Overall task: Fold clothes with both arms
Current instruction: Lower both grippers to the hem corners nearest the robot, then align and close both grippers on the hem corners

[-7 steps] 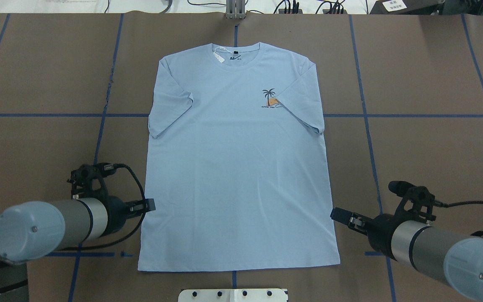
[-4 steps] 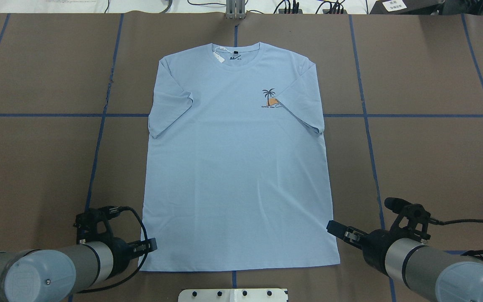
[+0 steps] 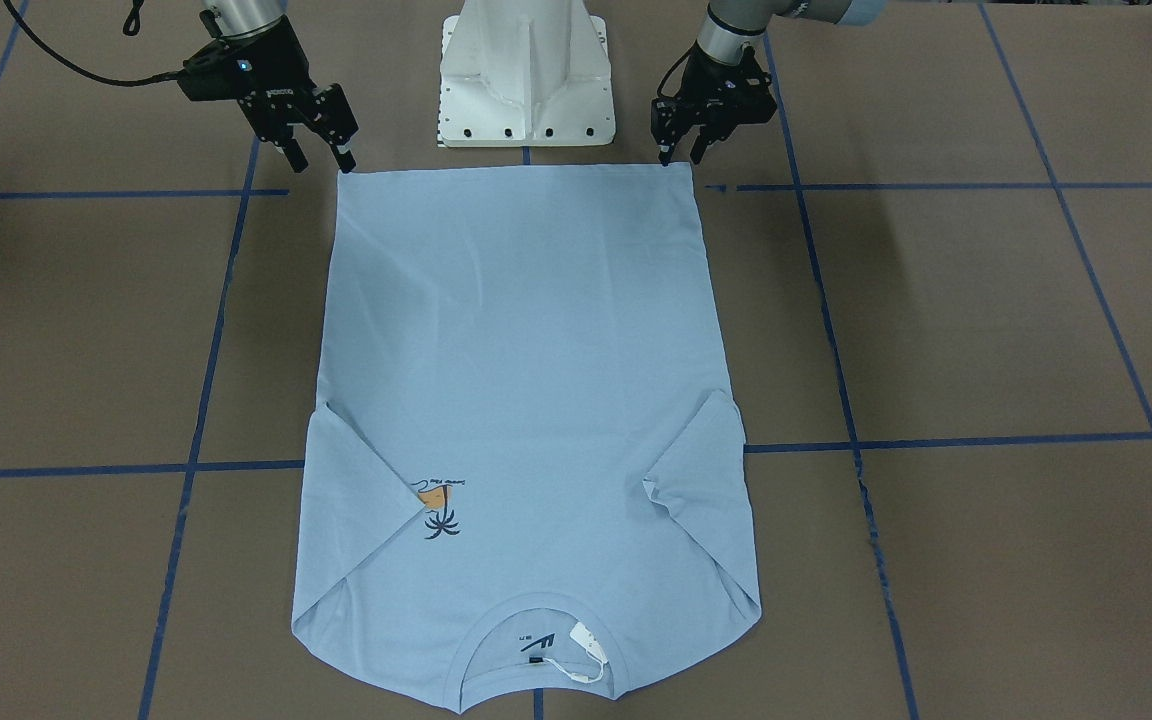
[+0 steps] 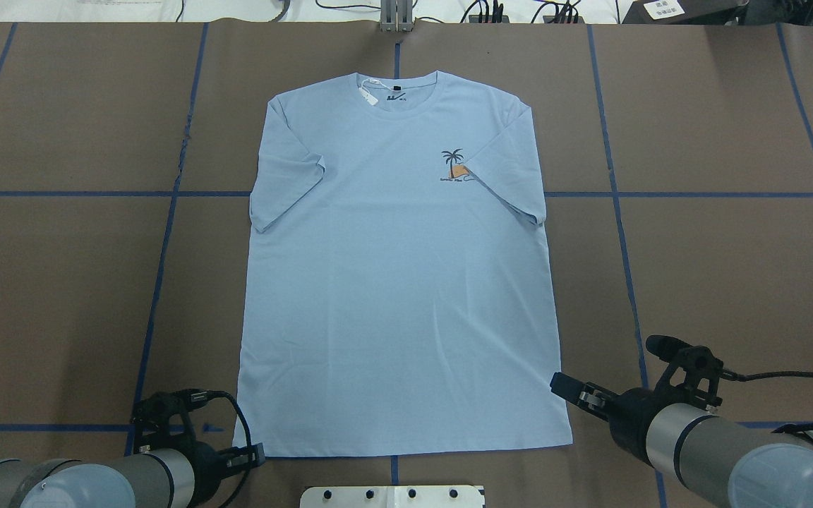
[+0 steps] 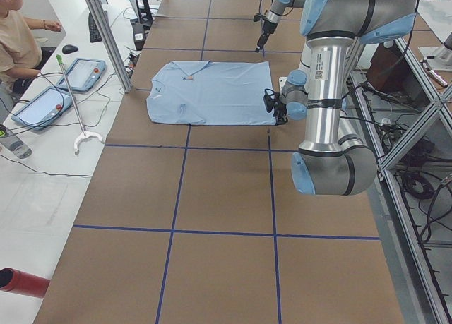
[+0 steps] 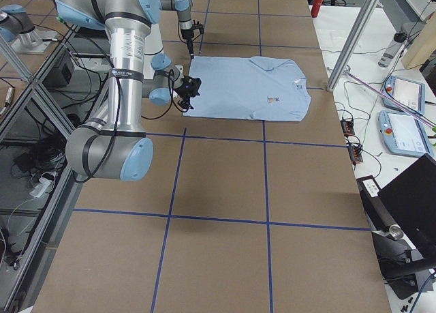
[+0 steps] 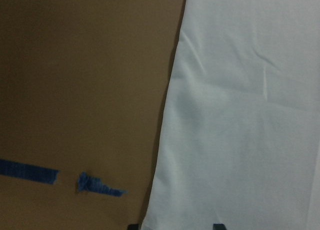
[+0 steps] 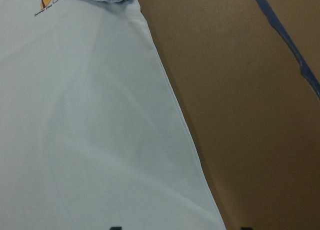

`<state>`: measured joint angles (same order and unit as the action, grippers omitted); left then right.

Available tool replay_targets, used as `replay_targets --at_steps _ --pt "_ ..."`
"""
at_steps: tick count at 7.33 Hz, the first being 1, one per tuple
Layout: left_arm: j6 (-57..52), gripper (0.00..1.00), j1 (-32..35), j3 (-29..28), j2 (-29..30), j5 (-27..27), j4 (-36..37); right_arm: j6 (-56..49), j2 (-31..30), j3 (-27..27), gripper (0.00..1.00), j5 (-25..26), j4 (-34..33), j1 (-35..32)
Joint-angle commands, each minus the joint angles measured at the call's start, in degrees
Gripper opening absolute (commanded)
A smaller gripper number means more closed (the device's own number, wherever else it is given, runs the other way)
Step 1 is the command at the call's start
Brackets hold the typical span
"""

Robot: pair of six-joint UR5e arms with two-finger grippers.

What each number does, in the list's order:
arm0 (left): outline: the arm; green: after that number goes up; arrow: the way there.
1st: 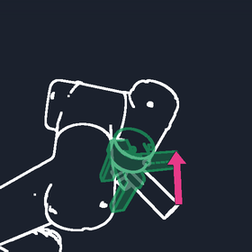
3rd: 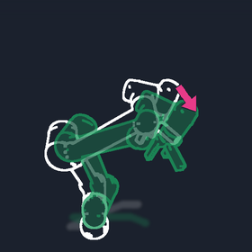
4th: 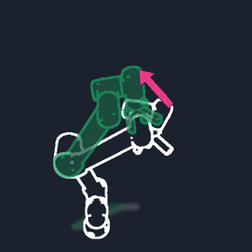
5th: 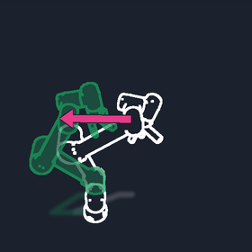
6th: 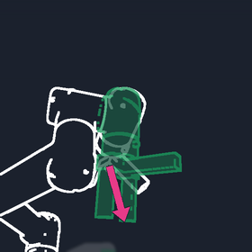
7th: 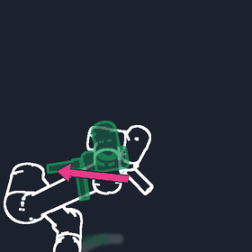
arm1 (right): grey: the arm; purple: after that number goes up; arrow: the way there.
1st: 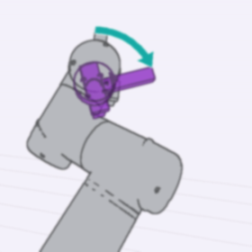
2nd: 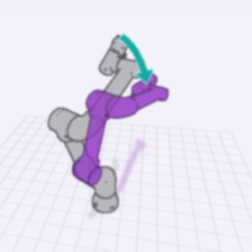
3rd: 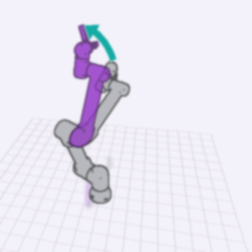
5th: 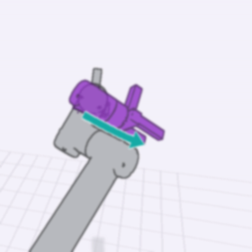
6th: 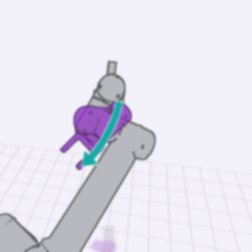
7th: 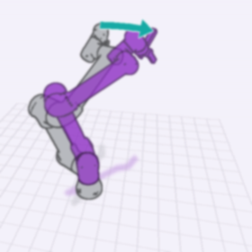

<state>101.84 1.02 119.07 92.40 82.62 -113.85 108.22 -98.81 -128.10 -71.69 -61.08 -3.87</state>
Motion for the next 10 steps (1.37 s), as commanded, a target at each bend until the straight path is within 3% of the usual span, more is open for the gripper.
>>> replay_targets --at_steps 1,5,6,7,10 --pt "0.03 0.5 -0.14 -0.15 -0.11 0.0 0.03 0.06 0.02 0.22 0.83 0.32 0.0 0.09" --pt "-0.85 0.5 -0.05 -0.42 0.06 0.08 0.12 0.06 0.02 0.31 0.83 0.41 0.0 0.09" --pt "-0.94 0.47 0.04 -0.33 0.15 0.08 0.12 -0.03 0.02 0.31 0.83 1.02 0.09 0.09" --pt "-0.94 0.38 0.12 -0.5 0.15 0.08 0.12 -0.03 0.02 0.4 0.83 1.11 0.0 0.18" --pt "-0.94 0.37 0.74 -0.24 0.68 0.17 3.88 -0.03 0.29 0.75 0.84 1.37 0.09 0.18"
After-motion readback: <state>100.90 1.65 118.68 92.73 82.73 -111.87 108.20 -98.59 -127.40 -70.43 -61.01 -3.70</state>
